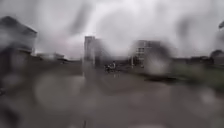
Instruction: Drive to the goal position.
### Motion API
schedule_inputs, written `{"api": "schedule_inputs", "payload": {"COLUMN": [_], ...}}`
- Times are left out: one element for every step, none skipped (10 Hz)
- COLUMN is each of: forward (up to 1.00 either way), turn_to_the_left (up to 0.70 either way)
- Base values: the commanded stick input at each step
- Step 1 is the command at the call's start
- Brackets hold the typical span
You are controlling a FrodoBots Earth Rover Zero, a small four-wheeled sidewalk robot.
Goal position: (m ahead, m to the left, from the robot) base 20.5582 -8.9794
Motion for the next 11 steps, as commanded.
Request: {"api": "schedule_inputs", "payload": {"forward": [1.00, 1.00, 1.00, 1.00, 1.00, 1.00, 1.00, 1.00, 1.00, 1.00, 1.00], "turn_to_the_left": [0.00, 0.00, 0.00, 0.00, 0.00, 0.00, 0.00, 0.00, 0.00, 0.00, 0.00]}}
